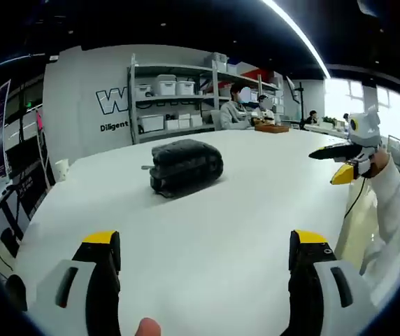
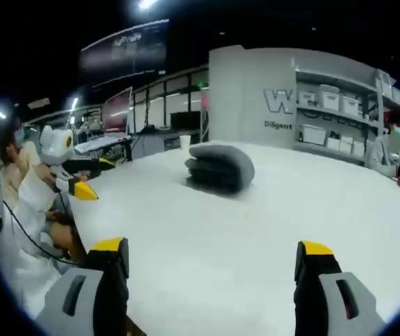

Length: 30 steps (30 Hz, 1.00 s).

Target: Open the folded towel by lifting each exposed corner and separating the folded layers until the towel lies flat within the target outline without major curled edges

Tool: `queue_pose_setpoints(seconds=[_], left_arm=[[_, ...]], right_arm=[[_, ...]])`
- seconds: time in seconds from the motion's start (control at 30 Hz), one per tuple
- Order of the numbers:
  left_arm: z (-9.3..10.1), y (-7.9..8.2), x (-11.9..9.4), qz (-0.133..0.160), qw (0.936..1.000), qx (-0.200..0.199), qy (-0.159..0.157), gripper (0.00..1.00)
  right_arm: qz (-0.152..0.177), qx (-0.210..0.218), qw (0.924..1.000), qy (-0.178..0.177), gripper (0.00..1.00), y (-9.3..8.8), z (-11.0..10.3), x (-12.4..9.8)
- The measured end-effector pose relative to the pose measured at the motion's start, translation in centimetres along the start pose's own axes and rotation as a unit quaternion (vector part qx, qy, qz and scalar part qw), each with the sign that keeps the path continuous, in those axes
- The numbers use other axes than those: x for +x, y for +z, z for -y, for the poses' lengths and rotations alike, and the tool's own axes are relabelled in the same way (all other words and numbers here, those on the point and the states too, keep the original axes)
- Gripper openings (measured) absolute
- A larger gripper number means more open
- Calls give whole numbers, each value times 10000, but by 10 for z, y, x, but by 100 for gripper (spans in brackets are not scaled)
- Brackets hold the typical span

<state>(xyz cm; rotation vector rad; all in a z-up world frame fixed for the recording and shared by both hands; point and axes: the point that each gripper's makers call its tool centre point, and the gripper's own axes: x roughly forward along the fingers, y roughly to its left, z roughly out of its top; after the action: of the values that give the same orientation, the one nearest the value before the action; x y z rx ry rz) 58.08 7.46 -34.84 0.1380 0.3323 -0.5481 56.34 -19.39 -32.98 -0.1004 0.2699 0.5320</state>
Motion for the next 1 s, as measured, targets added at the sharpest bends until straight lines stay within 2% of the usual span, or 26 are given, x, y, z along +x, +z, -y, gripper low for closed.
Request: queue_pose_setpoints(seconds=[0.2,0.47,0.87,1.0], left_arm=[[1,-3,2,-38,10000,-15,-34,100],[0,-4,2,-46,10000,5,-9,100],[-2,-8,3,-37,10000,12,-69,100],[-10,-14,-1,-117,9998,153,44,100]], right_arm=[[-104,-37,9998,-173,99,-4,8,0],[-204,-3,9996,-201,99,-10,11,3],[-238,-57,9989,-403,99,-11,17,3],[-218,-125,9987,-452,99,-7,16,2]])
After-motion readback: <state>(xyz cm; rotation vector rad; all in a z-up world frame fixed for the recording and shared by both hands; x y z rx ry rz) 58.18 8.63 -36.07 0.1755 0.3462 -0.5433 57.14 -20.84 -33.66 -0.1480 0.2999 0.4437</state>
